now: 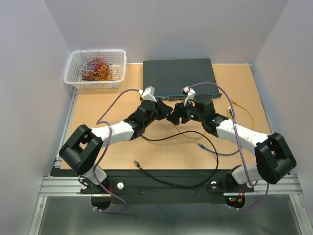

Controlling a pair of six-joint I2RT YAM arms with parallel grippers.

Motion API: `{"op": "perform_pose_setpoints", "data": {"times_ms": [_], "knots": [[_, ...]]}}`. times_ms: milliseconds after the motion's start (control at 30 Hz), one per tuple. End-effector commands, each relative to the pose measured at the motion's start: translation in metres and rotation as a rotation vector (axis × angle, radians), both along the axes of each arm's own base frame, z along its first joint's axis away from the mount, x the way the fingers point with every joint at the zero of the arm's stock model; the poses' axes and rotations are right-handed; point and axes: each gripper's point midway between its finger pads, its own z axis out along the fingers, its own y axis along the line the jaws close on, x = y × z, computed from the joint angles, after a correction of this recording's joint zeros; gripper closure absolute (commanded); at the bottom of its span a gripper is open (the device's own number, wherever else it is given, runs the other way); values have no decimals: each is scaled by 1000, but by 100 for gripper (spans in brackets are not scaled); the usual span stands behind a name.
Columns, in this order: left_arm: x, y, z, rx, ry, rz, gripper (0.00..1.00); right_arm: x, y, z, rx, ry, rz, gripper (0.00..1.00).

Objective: Insert the plug into the switch port

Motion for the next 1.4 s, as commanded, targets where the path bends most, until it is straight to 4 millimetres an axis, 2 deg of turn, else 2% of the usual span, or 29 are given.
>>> {"op": "perform_pose_setpoints", "data": {"times_ms": [0,33,100,167,200,267,333,367,400,467,500,533,600,767,900,1133,1367], "knots": [[-4,-8,29,-2,-110,-60,100,4,14,64,156,-126,17,16],[-3,-7,35,5,-142,-64,100,2,13,68,170,-126,17,6],[-3,3,58,30,-248,-71,100,-6,9,79,202,-142,39,2],[-6,14,71,9,-333,-98,100,-20,12,90,261,-129,136,1],[-12,19,91,-16,-419,-125,100,-25,14,93,276,-123,172,1],[-29,29,111,-100,-562,-222,100,-42,21,99,309,-106,289,2],[-46,37,136,-191,-706,-287,100,-48,25,101,328,-77,358,3],[-60,36,139,-220,-745,-368,100,-59,28,104,342,-73,430,5],[-63,44,148,-253,-810,-385,100,-60,29,104,350,-57,449,6],[-80,44,150,-308,-829,-472,100,-63,31,107,357,-63,481,7],[-82,45,148,-322,-835,-491,100,-62,31,107,356,-65,480,8],[-91,48,158,-355,-899,-509,100,-61,31,107,356,-65,477,8],[-101,47,156,-397,-885,-553,100,-59,32,105,355,-63,473,10],[-108,48,156,-477,-884,-582,100,-54,36,100,360,-56,476,22],[-110,49,157,-497,-876,-584,100,-47,37,89,347,-42,454,29],[-113,55,169,-516,-904,-554,100,-43,39,76,341,-19,440,41],[-113,64,181,-534,-940,-489,100,-45,37,71,338,-8,436,47]]}}
